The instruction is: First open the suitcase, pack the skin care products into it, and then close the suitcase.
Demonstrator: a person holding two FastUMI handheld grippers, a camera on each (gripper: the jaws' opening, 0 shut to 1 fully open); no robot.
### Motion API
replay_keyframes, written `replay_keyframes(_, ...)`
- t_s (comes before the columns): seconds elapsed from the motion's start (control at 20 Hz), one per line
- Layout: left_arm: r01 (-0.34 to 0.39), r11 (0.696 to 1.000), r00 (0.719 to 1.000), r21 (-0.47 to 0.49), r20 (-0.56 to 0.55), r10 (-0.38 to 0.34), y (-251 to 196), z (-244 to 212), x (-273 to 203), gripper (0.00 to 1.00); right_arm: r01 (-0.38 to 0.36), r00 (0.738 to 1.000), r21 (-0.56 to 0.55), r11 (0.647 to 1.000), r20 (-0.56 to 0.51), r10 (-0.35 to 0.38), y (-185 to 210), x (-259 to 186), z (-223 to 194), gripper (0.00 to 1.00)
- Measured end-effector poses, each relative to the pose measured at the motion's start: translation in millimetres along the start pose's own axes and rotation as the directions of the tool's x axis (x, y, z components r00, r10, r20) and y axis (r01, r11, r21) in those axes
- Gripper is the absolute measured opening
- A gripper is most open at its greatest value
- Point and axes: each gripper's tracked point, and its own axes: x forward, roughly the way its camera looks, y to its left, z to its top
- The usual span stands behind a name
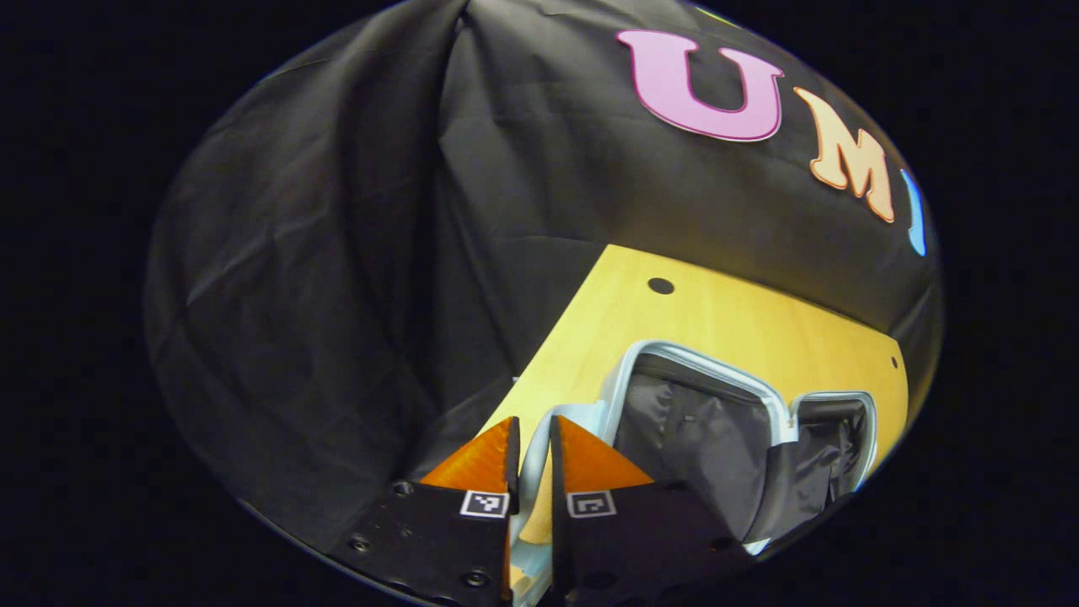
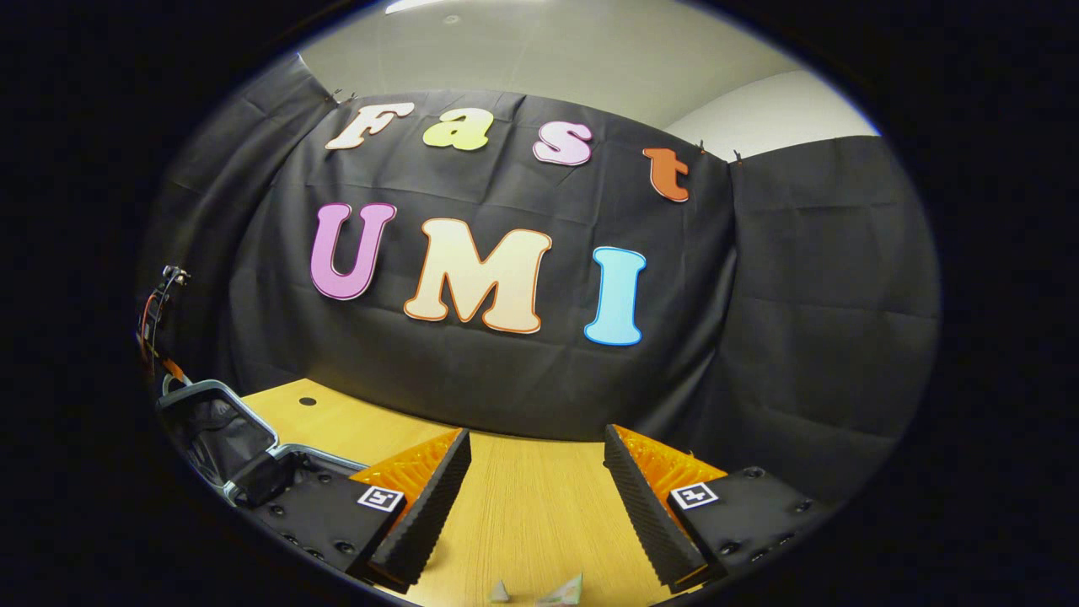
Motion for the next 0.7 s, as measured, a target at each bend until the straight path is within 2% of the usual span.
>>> replay_keyframes(0.1,0.014,0.998,0.998,-0.068,0.066,-0.009,-2.6,13.0,-8.5,0.22,-0.010,1.000,0.001,1.000,0.005,0.010,-1.6,-3.1,2.3,0.99)
replay_keyframes(0.15,0.008,0.996,0.994,-0.094,0.113,0.003,-2.3,23.7,-17.7,0.36,-0.016,1.000,0.004,1.000,0.013,0.015,-4.1,-3.9,4.0,0.99)
replay_keyframes(0.25,0.008,0.991,0.975,-0.135,0.221,0.022,-10.0,41.9,-43.6,0.53,-0.033,0.999,0.024,0.999,0.029,0.032,-9.0,-2.9,6.6,1.00)
replay_keyframes(0.3,0.009,0.990,0.960,-0.141,0.279,0.031,-18.7,49.3,-57.5,0.65,-0.043,0.999,0.036,0.998,0.031,0.042,-12.8,-2.3,5.7,1.00)
replay_keyframes(0.35,-0.005,0.990,0.944,-0.140,0.326,0.051,-25.8,54.8,-71.8,0.82,-0.048,0.998,0.048,0.998,0.032,0.046,-18.5,-1.7,5.9,1.00)
replay_keyframes(0.4,-0.012,0.990,0.928,-0.137,0.368,0.062,-32.7,60.8,-87.9,0.89,-0.051,0.998,0.062,0.997,0.036,0.049,-26.2,-1.6,7.0,0.99)
replay_keyframes(0.45,-0.014,0.991,0.911,-0.133,0.407,0.068,-40.5,65.6,-104.7,0.94,-0.050,0.998,0.075,0.996,0.047,0.047,-35.7,-2.7,8.7,1.00)
replay_keyframes(0.55,-0.003,0.993,0.870,-0.120,0.489,0.062,-61.5,80.3,-145.2,0.94,-0.042,0.997,0.102,0.994,0.070,0.035,-56.4,-5.1,11.7,1.00)
replay_keyframes(0.6,-0.001,0.994,0.848,-0.110,0.527,0.059,-70.2,81.6,-166.1,0.92,-0.042,0.996,0.113,0.993,0.079,0.033,-65.7,-6.9,11.7,0.96)
replay_keyframes(0.7,-0.021,0.996,0.816,-0.092,0.573,0.070,-91.6,77.5,-199.3,0.93,-0.041,0.995,0.117,0.992,0.101,0.029,-83.2,-10.5,13.8,0.99)
